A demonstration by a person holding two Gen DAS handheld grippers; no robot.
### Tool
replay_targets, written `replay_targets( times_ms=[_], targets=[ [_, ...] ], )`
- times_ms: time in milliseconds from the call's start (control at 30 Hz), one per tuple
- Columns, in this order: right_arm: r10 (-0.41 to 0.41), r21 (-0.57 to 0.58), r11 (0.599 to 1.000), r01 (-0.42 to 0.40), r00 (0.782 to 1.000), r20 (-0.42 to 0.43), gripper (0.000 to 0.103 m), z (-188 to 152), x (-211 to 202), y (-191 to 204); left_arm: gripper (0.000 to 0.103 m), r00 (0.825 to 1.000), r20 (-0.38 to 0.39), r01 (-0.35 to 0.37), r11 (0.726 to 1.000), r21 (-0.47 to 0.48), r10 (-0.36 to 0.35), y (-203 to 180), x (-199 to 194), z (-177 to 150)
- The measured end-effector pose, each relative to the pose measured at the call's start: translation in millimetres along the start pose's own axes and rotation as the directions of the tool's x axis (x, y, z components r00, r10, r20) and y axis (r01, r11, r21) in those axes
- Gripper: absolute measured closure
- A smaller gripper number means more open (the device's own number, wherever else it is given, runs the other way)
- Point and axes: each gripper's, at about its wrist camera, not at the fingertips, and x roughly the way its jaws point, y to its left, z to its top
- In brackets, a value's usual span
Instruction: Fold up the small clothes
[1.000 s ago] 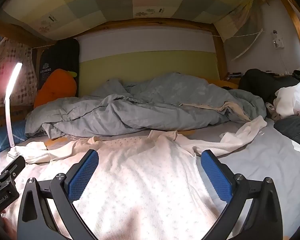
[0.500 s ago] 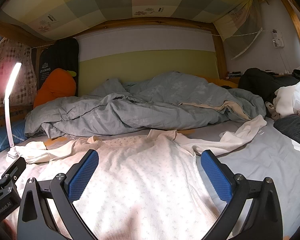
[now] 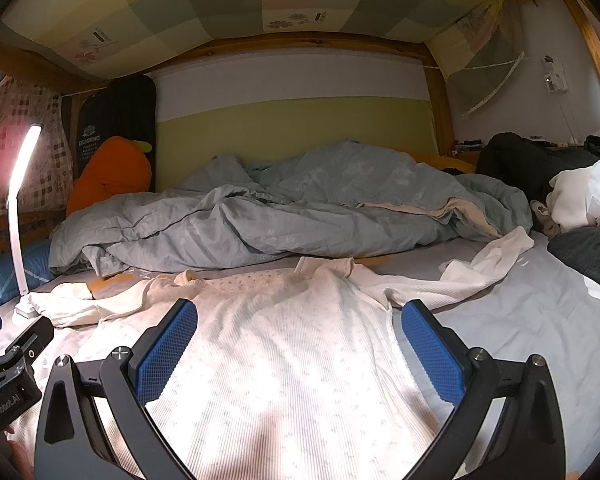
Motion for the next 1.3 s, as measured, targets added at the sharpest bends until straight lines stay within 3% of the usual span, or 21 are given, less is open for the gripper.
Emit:
replay_targets(
  times_ms=[1300],
  targets=[
    [-0.017,0.007,1.0,0.017,0.999,-0.045,0.0,-4.1,8.7,-3.0,0.0,0.999,-0.013,-0.037,0.999,0.022,0.038,-2.7,1.9,-1.1]
  ],
)
